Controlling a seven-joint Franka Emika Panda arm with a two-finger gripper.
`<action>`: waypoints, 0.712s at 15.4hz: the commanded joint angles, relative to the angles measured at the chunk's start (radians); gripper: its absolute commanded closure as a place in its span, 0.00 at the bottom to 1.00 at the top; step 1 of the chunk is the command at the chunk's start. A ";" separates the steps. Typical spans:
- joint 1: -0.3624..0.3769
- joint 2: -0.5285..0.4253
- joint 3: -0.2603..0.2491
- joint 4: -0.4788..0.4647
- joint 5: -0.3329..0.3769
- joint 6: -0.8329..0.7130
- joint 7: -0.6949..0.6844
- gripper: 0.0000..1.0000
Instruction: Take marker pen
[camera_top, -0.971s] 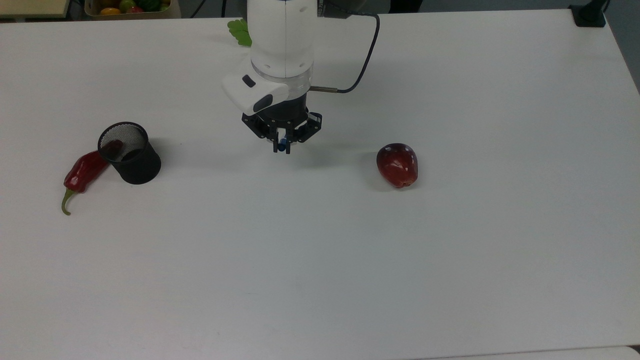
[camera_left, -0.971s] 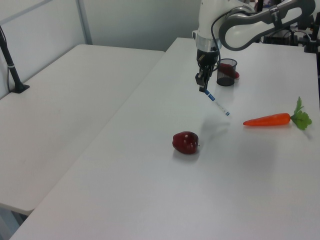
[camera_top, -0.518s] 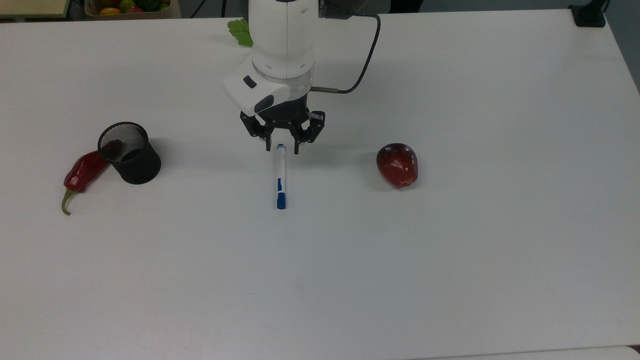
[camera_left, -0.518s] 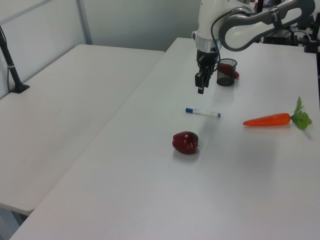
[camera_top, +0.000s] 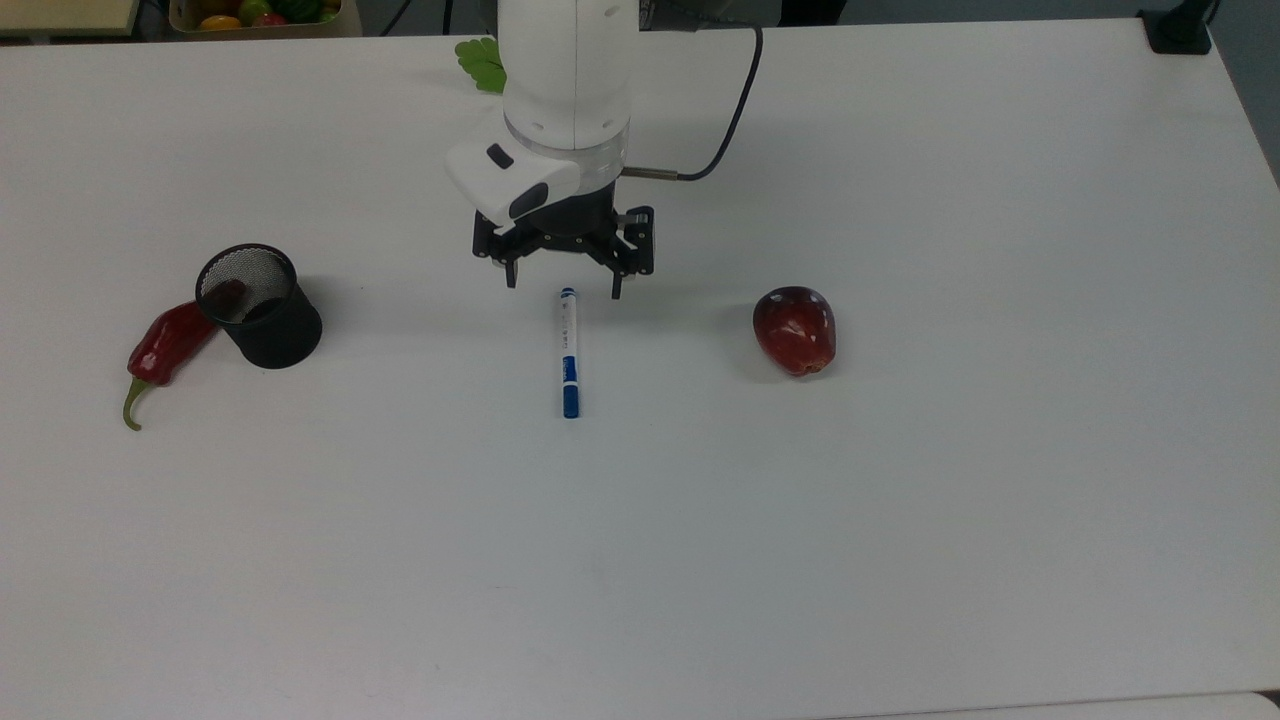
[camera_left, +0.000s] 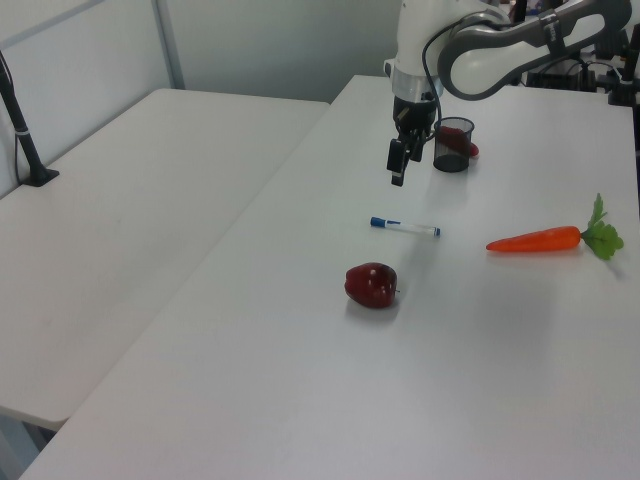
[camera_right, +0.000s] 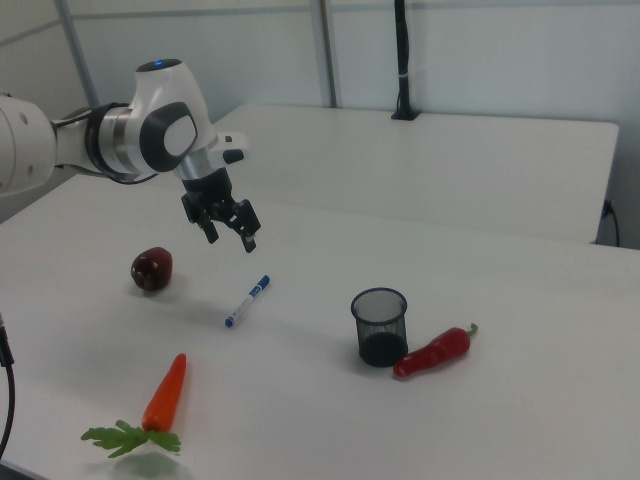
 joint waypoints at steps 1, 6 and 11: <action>0.016 -0.098 -0.004 -0.005 -0.014 -0.138 -0.023 0.00; 0.028 -0.225 -0.004 -0.011 -0.002 -0.330 -0.026 0.00; 0.008 -0.334 -0.022 -0.014 0.038 -0.456 -0.097 0.00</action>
